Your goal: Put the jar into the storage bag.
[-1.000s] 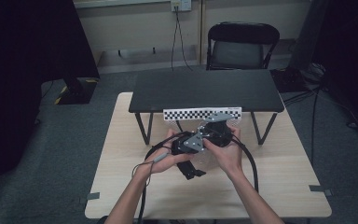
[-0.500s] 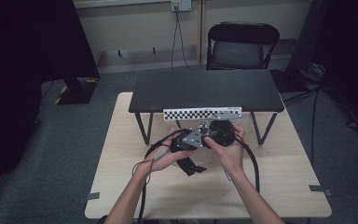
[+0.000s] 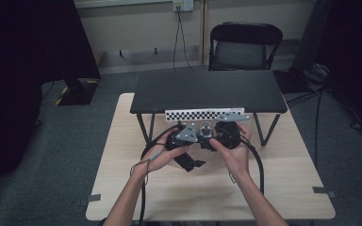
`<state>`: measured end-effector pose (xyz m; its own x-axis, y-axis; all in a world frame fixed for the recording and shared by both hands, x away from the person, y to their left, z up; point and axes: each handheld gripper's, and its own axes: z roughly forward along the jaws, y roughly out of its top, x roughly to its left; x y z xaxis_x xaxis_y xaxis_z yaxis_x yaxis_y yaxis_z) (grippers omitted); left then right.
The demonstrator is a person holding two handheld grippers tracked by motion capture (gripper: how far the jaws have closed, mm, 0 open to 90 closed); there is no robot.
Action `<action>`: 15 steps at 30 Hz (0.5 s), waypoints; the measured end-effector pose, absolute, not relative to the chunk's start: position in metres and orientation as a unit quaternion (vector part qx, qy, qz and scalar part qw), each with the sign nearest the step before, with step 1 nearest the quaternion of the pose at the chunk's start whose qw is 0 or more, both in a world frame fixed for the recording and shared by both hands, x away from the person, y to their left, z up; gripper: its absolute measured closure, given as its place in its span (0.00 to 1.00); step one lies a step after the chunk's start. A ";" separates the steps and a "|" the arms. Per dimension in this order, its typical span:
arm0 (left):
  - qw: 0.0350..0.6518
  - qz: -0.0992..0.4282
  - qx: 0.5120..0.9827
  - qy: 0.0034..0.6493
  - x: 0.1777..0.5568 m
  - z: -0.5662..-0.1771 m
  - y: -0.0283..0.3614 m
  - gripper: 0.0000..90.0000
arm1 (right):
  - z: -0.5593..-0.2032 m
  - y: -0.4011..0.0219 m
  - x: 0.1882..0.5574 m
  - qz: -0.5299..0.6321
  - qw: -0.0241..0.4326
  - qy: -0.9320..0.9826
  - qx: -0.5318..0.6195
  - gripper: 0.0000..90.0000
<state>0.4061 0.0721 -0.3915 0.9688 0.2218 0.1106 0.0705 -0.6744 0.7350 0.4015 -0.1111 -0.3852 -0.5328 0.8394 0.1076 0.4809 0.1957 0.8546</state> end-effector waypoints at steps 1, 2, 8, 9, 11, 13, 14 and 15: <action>0.398 0.098 0.908 0.083 0.405 -0.391 0.071 0.03 | -0.385 -0.111 0.400 0.456 0.197 0.748 0.441 0.10; 0.399 0.100 0.907 0.088 0.404 -0.391 0.070 0.03 | -0.384 -0.111 0.399 0.455 0.201 0.748 0.439 0.10; 0.409 0.125 0.896 0.119 0.405 -0.388 0.070 0.03 | -0.379 -0.113 0.392 0.456 0.205 0.751 0.431 0.08; 0.412 0.126 0.894 0.124 0.405 -0.387 0.071 0.03 | -0.378 -0.114 0.392 0.456 0.207 0.751 0.431 0.08; 0.418 0.126 0.889 0.136 0.404 -0.386 0.073 0.02 | -0.376 -0.116 0.391 0.458 0.208 0.749 0.431 0.08; 0.418 0.134 0.885 0.153 0.403 -0.383 0.075 0.03 | -0.373 -0.120 0.390 0.459 0.213 0.747 0.431 0.07; 0.420 0.135 0.884 0.158 0.402 -0.382 0.075 0.04 | -0.372 -0.121 0.389 0.462 0.213 0.746 0.430 0.07; 0.420 0.137 0.883 0.161 0.401 -0.380 0.076 0.04 | -0.370 -0.123 0.389 0.466 0.212 0.744 0.430 0.07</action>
